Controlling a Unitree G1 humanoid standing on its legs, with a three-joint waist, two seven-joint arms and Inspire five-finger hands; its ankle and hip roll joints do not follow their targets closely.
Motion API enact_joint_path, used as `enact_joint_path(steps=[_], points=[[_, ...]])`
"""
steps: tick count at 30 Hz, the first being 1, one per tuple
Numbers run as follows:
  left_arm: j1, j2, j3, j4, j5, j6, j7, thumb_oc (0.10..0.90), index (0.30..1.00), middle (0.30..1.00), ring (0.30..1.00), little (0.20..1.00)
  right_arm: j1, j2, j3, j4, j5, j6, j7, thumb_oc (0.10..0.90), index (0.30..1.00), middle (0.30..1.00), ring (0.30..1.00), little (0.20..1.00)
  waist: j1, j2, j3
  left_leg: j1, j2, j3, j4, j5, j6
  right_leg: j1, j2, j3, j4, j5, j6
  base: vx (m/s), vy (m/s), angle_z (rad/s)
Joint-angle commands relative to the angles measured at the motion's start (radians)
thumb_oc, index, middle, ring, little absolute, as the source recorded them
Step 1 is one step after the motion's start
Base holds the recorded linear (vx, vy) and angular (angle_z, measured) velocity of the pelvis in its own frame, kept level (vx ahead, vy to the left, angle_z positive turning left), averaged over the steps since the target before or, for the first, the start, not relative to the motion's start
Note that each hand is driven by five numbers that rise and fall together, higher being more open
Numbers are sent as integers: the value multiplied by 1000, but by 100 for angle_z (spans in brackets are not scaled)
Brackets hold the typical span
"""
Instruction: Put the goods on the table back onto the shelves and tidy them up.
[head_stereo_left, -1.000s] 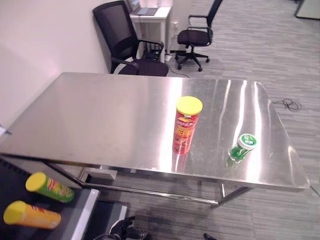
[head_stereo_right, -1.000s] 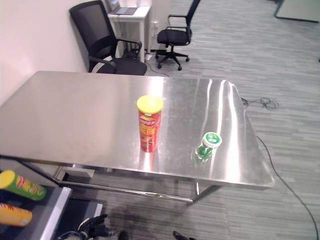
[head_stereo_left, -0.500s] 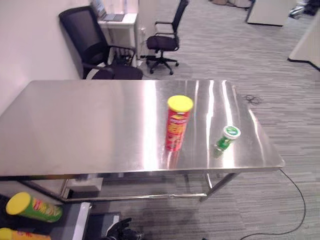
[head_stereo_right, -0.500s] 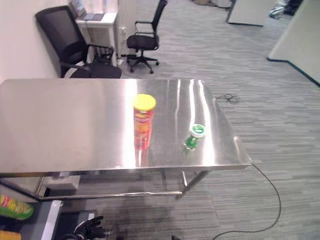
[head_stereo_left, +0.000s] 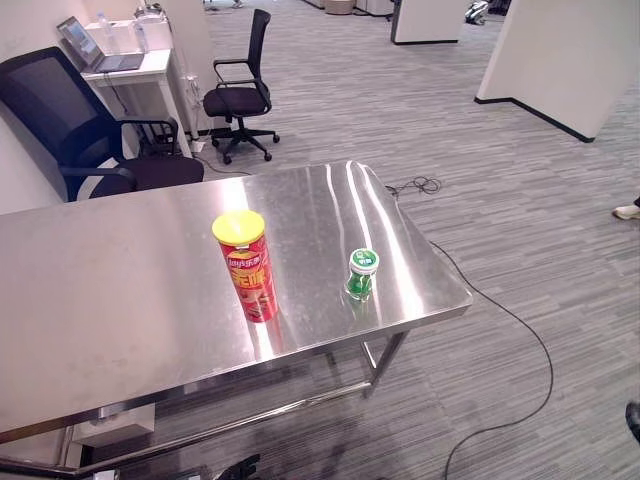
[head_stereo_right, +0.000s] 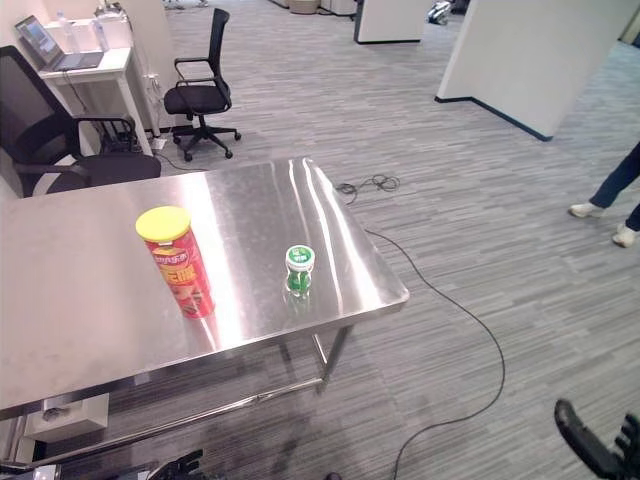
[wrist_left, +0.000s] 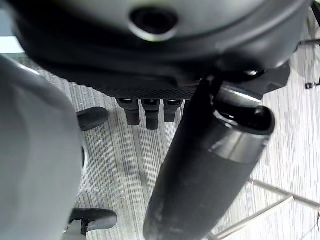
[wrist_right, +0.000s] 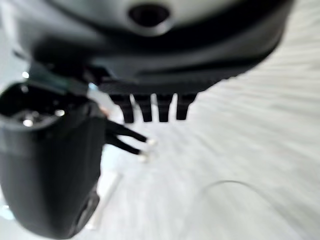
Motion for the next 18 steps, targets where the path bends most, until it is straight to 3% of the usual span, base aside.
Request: enact_joint_path(steps=[1, 7, 11, 14, 18], points=[[-81, -2, 13, 46, 42, -33, 12, 800, 900, 900, 900, 900, -83, -53, -121, -138, -89, -132, -95, 800, 900, 900, 900, 900, 30, -14, 31, 19, 64, -23, 8, -37, -31, -17, -59, 46, 34, 57, 50, 0, 0, 0], [-85, 1, -22, 27, 72, -30, 15, 800, 900, 900, 900, 900, -172, -112, -142, -373, -167, -160, -105, 800, 900, 900, 900, 900, 57, -20, 21, 16, 69, -35, 8, -34, -29, -6, -56, 33, 29, 52, 45, 14, -9, 1], [-89, 5, -63, 12, 80, -26, 7, 800, 900, 900, 900, 900, -279, -178, -53, -413, -115, -169, -52, 800, 900, 900, 900, 900, 98, -27, 18, 15, 72, -51, 8, -33, -32, 11, -55, 6, 23, 45, 43, 2, -15, 7], [-98, 5, -95, 16, 92, -22, 10, 800, 900, 900, 900, 900, -377, -191, 79, -470, -94, -167, -9, 800, 900, 900, 900, 900, 140, -33, 13, 13, 73, -65, 8, -31, -34, 26, -55, -16, 18, 40, 42, 13, -21, 26], [-97, 11, -107, 5, 97, -21, 13, 800, 900, 900, 900, 900, -428, -198, 143, -511, -81, -158, 28, 800, 900, 900, 900, 900, 163, -36, 9, 11, 74, -75, 8, -28, -35, 33, -54, -29, 16, 35, 40, 11, -12, 20]])
